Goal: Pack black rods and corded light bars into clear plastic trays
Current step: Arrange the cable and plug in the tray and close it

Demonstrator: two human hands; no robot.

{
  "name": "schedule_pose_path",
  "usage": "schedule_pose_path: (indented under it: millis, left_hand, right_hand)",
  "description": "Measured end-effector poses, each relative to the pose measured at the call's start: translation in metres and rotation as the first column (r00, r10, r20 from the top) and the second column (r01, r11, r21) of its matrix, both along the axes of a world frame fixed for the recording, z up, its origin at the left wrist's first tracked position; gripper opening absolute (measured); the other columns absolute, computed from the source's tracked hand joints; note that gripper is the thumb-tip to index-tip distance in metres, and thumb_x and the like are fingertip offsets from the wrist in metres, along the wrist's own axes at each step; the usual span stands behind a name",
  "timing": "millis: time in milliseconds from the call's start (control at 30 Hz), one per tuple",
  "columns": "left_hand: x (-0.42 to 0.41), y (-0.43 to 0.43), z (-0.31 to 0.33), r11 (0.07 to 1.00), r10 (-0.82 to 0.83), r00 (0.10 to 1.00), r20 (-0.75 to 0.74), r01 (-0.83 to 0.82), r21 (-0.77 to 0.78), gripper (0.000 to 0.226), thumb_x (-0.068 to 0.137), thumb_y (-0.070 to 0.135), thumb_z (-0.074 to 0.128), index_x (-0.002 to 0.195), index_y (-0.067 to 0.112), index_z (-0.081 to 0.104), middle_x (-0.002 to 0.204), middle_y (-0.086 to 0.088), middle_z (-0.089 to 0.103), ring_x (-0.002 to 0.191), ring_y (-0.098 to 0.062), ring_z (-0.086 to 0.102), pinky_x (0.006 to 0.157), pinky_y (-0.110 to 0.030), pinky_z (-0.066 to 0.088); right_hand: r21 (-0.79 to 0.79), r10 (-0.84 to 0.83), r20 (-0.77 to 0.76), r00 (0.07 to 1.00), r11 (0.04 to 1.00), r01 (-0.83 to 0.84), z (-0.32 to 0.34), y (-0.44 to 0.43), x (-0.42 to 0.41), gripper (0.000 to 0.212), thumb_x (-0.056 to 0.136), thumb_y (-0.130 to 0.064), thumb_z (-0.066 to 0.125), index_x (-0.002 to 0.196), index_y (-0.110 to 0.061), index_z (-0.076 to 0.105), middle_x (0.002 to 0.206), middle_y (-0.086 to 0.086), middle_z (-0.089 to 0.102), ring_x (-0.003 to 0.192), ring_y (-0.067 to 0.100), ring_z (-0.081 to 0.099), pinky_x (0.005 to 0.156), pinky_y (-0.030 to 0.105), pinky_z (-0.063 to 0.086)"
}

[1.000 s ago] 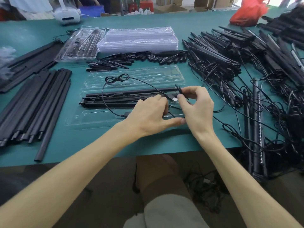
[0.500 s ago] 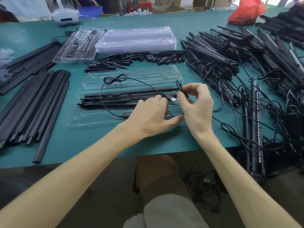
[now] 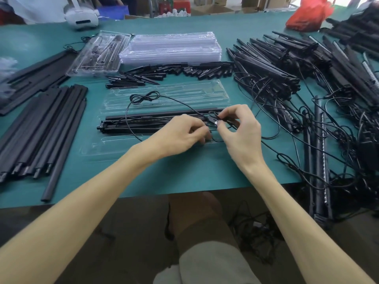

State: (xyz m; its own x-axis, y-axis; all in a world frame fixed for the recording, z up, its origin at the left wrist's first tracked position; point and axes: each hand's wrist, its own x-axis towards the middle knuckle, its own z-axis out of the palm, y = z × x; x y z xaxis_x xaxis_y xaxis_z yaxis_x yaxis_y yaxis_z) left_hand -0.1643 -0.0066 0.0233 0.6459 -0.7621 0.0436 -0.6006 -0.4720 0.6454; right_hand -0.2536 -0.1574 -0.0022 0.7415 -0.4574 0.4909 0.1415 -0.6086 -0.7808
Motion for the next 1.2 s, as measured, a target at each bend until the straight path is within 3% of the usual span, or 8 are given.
schedule_pose_path:
  millis: [133,233,300,600,800,933,1133,1200]
  left_hand:
    - [-0.007,-0.003,0.001,0.995,-0.013,0.998,0.056,0.007,0.095,0.033,0.078,0.059,0.072,0.091,0.028,0.07,0.079,0.015,0.067,0.068,0.004,0.058,0.062,-0.02,0.043]
    - [-0.017,-0.011,0.004,0.969,0.001,0.976,0.217,-0.055,0.24,0.072,0.061,0.088,0.054,0.087,0.022,0.059,0.086,0.01,0.061,0.077,-0.011,0.059,0.068,-0.034,0.048]
    - [-0.024,-0.016,0.004,0.942,-0.024,0.945,0.327,-0.088,0.323,0.076,0.063,0.091,0.044,0.088,0.02,0.051,0.09,0.007,0.054,0.08,-0.018,0.053,0.072,-0.039,0.046]
    - [-0.026,-0.02,0.0,0.965,0.022,0.94,0.341,-0.109,0.237,0.047,0.089,0.069,0.047,0.084,0.023,0.053,0.089,0.006,0.055,0.083,-0.02,0.056,0.076,-0.04,0.047]
    - [-0.009,-0.007,0.007,0.988,-0.001,0.996,0.094,-0.014,0.157,0.035,0.094,0.054,0.058,0.098,0.021,0.069,0.088,0.011,0.067,0.081,-0.008,0.061,0.076,-0.031,0.049]
    - [0.003,0.0,0.01,0.998,0.013,0.999,-0.05,-0.01,0.058,0.014,0.091,0.03,0.073,0.099,0.019,0.078,0.08,0.008,0.074,0.069,-0.001,0.065,0.071,-0.02,0.048]
    - [0.006,0.001,0.011,0.994,0.108,0.988,-0.107,-0.11,-0.009,0.017,0.079,0.011,0.084,0.094,0.015,0.077,0.078,-0.003,0.076,0.065,-0.013,0.071,0.073,-0.027,0.055]
    - [0.005,0.0,0.01,0.986,0.162,0.981,-0.103,-0.165,-0.021,0.022,0.073,0.011,0.088,0.089,0.018,0.075,0.076,-0.002,0.075,0.064,-0.013,0.071,0.071,-0.027,0.055]
  right_hand:
    - [-0.016,-0.002,-0.027,1.0,1.0,0.002,0.0,0.0,0.0,0.009,0.089,-0.006,0.068,0.095,-0.012,0.064,0.098,0.001,0.063,0.094,0.013,0.061,0.089,0.034,0.053]
    - [-0.013,-0.002,-0.015,1.0,1.0,0.001,0.001,0.002,-0.001,0.007,0.09,-0.011,0.07,0.095,-0.012,0.065,0.096,-0.001,0.064,0.093,0.007,0.06,0.086,0.028,0.054]
    - [0.002,0.002,-0.01,1.0,1.0,-0.002,0.001,0.002,-0.001,0.006,0.09,-0.011,0.07,0.095,-0.012,0.066,0.096,-0.001,0.065,0.092,0.004,0.06,0.084,0.023,0.054]
    - [0.064,-0.049,0.017,0.999,0.997,0.047,0.002,0.001,0.0,0.006,0.091,-0.01,0.067,0.096,-0.012,0.067,0.099,0.001,0.066,0.094,0.008,0.062,0.089,0.026,0.052]
    - [0.072,-0.061,-0.013,0.998,0.995,0.062,0.003,-0.003,-0.001,0.006,0.092,-0.013,0.069,0.096,-0.017,0.069,0.099,-0.004,0.068,0.102,0.012,0.062,0.092,0.02,0.047]
    - [0.017,-0.054,-0.041,0.998,0.998,0.054,0.004,-0.003,-0.003,0.009,0.09,-0.014,0.071,0.092,-0.023,0.072,0.094,-0.014,0.067,0.105,0.011,0.055,0.088,0.008,0.036]
    - [-0.01,-0.04,-0.05,0.998,0.999,0.04,0.004,-0.002,-0.004,0.011,0.087,-0.014,0.075,0.09,-0.024,0.075,0.085,-0.026,0.063,0.105,0.011,0.05,0.101,0.035,0.041]
    - [-0.012,-0.027,-0.046,0.999,1.0,0.027,0.003,-0.003,-0.004,0.013,0.086,-0.012,0.075,0.089,-0.025,0.076,0.084,-0.026,0.062,0.1,0.014,0.051,0.096,0.025,0.04]
